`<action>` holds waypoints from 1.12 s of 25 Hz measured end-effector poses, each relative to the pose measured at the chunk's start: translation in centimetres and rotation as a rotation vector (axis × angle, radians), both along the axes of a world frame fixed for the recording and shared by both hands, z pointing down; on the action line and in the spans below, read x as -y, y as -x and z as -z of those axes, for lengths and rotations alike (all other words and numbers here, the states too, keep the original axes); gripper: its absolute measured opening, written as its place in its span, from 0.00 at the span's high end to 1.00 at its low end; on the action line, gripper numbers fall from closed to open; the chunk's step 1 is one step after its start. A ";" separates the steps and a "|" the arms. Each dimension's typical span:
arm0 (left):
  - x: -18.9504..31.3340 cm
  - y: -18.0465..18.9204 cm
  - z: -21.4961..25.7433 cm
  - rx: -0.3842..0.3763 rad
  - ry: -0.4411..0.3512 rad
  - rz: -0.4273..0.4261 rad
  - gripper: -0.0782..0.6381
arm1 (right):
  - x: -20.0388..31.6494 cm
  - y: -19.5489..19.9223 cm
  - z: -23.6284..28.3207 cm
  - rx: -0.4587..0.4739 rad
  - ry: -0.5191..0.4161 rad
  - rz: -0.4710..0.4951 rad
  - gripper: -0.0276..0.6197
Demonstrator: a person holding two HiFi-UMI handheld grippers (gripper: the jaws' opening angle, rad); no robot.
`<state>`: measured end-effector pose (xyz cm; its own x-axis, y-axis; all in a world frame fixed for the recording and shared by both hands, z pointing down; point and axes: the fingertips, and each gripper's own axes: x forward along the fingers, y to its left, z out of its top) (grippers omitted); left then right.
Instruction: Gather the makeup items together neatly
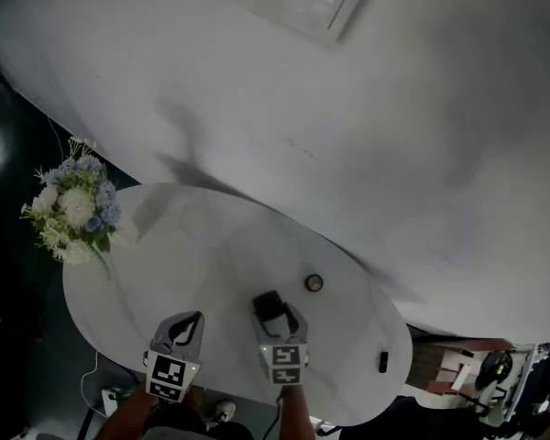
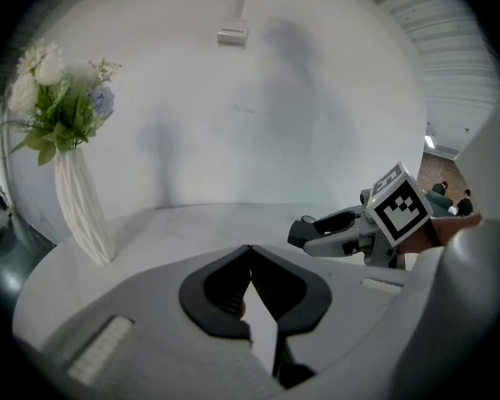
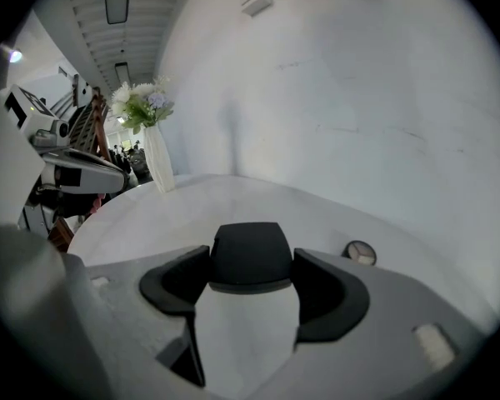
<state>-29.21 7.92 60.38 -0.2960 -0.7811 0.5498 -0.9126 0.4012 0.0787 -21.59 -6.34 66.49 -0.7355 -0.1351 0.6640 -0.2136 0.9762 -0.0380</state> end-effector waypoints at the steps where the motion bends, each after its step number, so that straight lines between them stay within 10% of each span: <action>1: 0.2 -0.5 0.1 0.001 -0.003 -0.012 0.88 | 0.2 -0.9 0.2 0.004 -0.004 -0.023 0.46; 28: 4.7 -18.0 0.9 0.021 -0.030 -0.373 0.88 | 1.8 -25.8 1.4 0.021 -0.016 -0.550 0.46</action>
<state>-11.24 3.19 59.49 0.0009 -0.8531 0.5218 -0.9971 0.0387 0.0650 4.25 -8.11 65.05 -0.5666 -0.5131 0.6447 -0.6916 0.7215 -0.0336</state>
